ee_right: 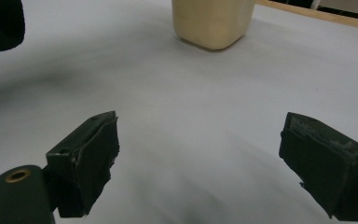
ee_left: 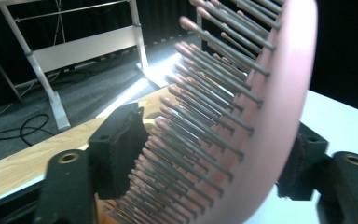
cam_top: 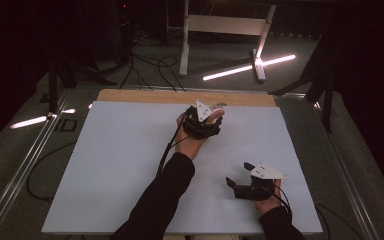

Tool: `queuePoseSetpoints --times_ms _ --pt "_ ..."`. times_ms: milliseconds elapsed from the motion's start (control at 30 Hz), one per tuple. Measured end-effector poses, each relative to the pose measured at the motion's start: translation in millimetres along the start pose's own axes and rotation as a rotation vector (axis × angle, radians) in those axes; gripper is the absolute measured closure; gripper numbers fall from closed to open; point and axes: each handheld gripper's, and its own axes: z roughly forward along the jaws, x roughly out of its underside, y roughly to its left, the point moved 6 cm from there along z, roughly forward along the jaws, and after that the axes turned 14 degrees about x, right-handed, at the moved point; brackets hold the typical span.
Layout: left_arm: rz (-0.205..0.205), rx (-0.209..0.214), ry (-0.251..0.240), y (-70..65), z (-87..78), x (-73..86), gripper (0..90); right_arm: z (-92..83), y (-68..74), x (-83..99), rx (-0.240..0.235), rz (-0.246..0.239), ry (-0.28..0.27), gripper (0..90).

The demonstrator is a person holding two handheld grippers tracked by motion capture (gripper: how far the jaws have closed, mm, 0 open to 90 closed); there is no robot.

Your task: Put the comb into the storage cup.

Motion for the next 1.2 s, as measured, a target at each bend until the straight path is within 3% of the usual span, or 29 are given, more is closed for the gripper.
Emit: queuePoseSetpoints --times_ms 400,600,1200 --pt "-0.047 -0.040 0.035 9.3 0.6 10.0 12.0 0.7 -0.4 0.6 0.001 -0.001 0.001 11.4" --pt "-0.067 -0.036 0.057 13.5 -0.6 13.3 0.3 1.0 -0.2 0.9 0.002 -0.001 0.004 11.4" --pt "-0.093 -0.018 0.071 18.5 -19.9 33.7 0.0 0.8 -0.3 1.3 0.001 -0.002 0.007 11.4"
